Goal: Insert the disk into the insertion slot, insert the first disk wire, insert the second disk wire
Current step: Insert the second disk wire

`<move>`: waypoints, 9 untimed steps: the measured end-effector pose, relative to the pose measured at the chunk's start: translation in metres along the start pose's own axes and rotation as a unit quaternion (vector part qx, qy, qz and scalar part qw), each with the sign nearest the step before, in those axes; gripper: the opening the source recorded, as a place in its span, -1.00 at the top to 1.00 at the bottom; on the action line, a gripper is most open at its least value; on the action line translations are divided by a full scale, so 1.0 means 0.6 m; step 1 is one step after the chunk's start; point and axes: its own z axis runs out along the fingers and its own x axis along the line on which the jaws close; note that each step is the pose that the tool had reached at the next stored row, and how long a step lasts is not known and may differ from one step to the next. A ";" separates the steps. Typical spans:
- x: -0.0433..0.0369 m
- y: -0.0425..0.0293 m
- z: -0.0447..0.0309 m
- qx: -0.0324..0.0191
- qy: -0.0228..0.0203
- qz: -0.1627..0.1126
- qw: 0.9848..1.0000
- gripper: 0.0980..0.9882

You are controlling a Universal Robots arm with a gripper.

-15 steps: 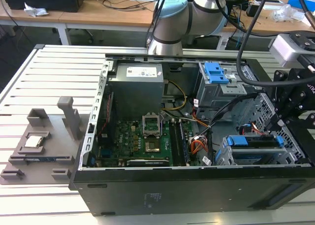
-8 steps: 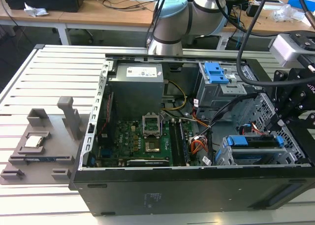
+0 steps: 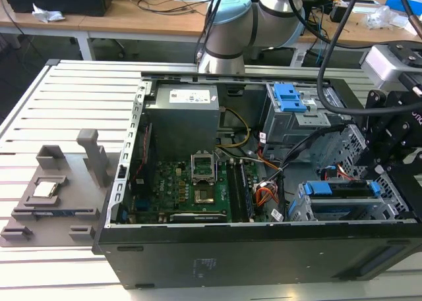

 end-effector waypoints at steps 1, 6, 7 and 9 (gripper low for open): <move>0.000 0.003 0.000 0.000 0.000 0.000 1.000 0.54; -0.001 0.032 0.002 0.000 0.000 0.000 1.000 0.54; -0.001 0.038 0.002 0.000 0.000 0.000 1.000 0.54; -0.001 0.045 0.003 0.000 0.000 0.000 1.000 0.54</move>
